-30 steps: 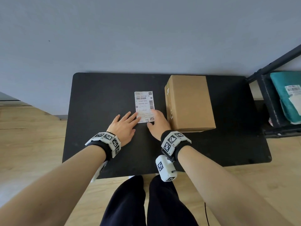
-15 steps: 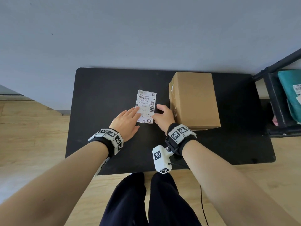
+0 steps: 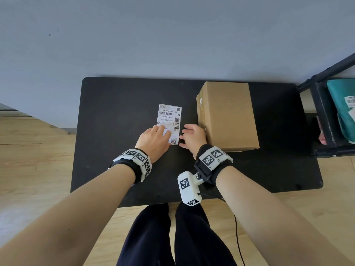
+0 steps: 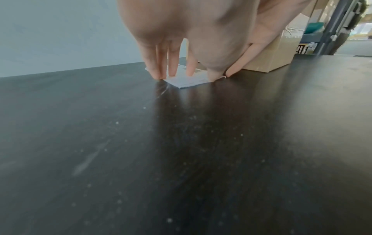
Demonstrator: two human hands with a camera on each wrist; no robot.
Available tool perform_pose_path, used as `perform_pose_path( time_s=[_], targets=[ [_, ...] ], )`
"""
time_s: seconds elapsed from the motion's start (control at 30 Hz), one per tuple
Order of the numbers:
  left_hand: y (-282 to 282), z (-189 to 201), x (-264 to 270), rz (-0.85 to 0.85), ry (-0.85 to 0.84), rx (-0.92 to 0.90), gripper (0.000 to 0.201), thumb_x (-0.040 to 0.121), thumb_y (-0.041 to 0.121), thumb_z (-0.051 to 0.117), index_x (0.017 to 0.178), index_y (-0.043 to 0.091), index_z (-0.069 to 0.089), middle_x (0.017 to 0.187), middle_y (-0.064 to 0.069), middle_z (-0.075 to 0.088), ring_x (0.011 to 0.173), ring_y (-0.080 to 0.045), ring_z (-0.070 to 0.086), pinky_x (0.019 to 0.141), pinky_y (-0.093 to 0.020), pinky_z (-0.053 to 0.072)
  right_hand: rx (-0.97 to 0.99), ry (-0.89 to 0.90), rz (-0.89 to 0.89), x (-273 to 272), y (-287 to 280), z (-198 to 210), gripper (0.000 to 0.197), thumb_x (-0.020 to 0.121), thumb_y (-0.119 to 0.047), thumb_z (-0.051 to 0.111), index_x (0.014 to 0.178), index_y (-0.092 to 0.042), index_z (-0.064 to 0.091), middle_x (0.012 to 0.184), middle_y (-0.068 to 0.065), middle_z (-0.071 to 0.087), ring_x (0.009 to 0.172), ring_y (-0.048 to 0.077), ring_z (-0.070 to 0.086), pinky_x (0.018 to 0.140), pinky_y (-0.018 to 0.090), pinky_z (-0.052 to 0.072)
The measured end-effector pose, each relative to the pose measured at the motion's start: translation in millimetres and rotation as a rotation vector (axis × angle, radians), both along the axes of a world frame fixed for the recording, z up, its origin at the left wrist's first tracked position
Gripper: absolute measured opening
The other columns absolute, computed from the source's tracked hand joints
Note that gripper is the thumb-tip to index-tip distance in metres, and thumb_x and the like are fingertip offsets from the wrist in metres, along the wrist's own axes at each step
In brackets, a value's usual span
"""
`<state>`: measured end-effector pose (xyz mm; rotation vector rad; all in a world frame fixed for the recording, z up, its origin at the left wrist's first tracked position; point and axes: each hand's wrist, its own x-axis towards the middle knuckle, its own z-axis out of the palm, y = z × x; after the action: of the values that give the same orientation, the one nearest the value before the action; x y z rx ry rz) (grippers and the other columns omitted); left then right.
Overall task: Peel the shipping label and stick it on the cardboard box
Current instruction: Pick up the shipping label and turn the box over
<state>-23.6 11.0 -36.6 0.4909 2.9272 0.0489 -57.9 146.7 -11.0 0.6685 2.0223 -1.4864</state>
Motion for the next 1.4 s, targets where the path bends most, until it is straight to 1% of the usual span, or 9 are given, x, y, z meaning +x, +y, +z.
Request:
perform_pose_path(
  time_s=[0.13,0.23,0.37,0.57,0.7,0.83,0.97,1.13,1.4],
  targets=[
    [0,3,4,0.026,-0.043,0.018,0.041,0.069,0.043,0.077,0.093,0.011,0.069,0.092,-0.009,0.070,0.074,-0.023,0.067,0.058,-0.031,0.056,-0.159,-0.165,-0.108,-4,-1,8,0.043,0.095,0.009,0.036,0.138,0.005,0.038,0.106,0.018,0.062,0.107,0.033,0.060,0.091,0.042,0.053],
    [1,5,2,0.031,-0.079,0.016,0.039,0.071,0.042,0.076,0.092,0.011,0.070,0.090,-0.010,0.070,0.071,-0.024,0.067,0.056,-0.032,0.055,-0.075,-0.185,-0.026,-9,-3,8,0.041,0.092,0.005,0.043,0.133,0.009,0.044,0.127,0.028,0.057,0.112,0.037,0.060,0.079,0.034,0.056],
    [3,4,0,0.000,-0.095,-0.041,0.032,0.065,0.040,0.079,0.081,0.014,0.070,0.079,-0.009,0.069,0.063,-0.023,0.066,0.050,-0.029,0.053,-0.035,-0.168,0.006,-12,-5,4,0.042,0.091,0.001,0.047,0.132,0.007,0.046,0.135,0.026,0.053,0.094,0.025,0.057,0.062,0.026,0.053],
    [1,2,2,-0.055,-0.035,-0.004,0.040,0.064,0.040,0.080,0.098,0.018,0.074,0.083,-0.012,0.069,0.065,-0.026,0.066,0.054,-0.031,0.055,0.189,-0.046,0.135,-11,-8,5,0.035,0.091,0.000,0.043,0.122,0.010,0.056,0.126,0.025,0.061,0.094,0.025,0.054,0.092,0.039,0.050],
    [-3,0,5,-0.087,-0.003,-0.023,0.033,0.070,0.038,0.077,0.098,0.021,0.074,0.085,-0.011,0.070,0.067,-0.027,0.066,0.060,-0.035,0.057,0.308,0.097,0.208,-8,-7,9,0.032,0.091,0.005,0.044,0.119,0.005,0.059,0.125,0.016,0.063,0.115,0.030,0.059,0.084,0.029,0.045],
    [-9,0,7,-0.136,-0.007,-0.068,0.029,0.064,0.031,0.082,0.091,0.023,0.076,0.084,-0.008,0.070,0.071,-0.027,0.068,0.062,-0.033,0.058,0.329,0.107,0.192,-13,-9,0,0.043,0.087,0.001,0.054,0.128,-0.012,0.053,0.122,0.008,0.062,0.113,0.023,0.060,0.078,0.024,0.047],
    [-19,3,9,-0.135,-0.048,-0.054,0.032,0.059,0.029,0.088,0.089,0.027,0.078,0.097,-0.007,0.074,0.089,-0.027,0.072,0.070,-0.034,0.060,0.395,0.087,0.240,-18,-13,-7,0.063,0.083,-0.006,0.064,0.139,-0.021,0.039,0.131,0.008,0.049,0.112,0.025,0.059,0.089,0.030,0.051],
    [-32,2,15,-0.128,-0.173,0.029,0.033,0.095,0.029,0.053,0.128,0.028,0.059,0.146,-0.007,0.046,0.137,-0.026,0.041,0.108,-0.038,0.040,0.598,0.152,0.360,-23,-15,-8,0.058,0.081,-0.012,0.070,0.132,-0.015,0.043,0.136,0.011,0.038,0.126,0.029,0.044,0.100,0.032,0.039],
    [-32,14,0,-0.049,-0.336,0.063,0.052,0.097,0.037,0.046,0.146,0.026,0.033,0.159,0.005,0.022,0.146,-0.020,0.019,0.118,-0.037,0.020,0.653,0.148,0.456,-31,-20,-10,0.058,0.072,-0.018,0.080,0.120,-0.008,0.049,0.128,0.012,0.051,0.121,0.028,0.049,0.099,0.037,0.046]
  ],
)
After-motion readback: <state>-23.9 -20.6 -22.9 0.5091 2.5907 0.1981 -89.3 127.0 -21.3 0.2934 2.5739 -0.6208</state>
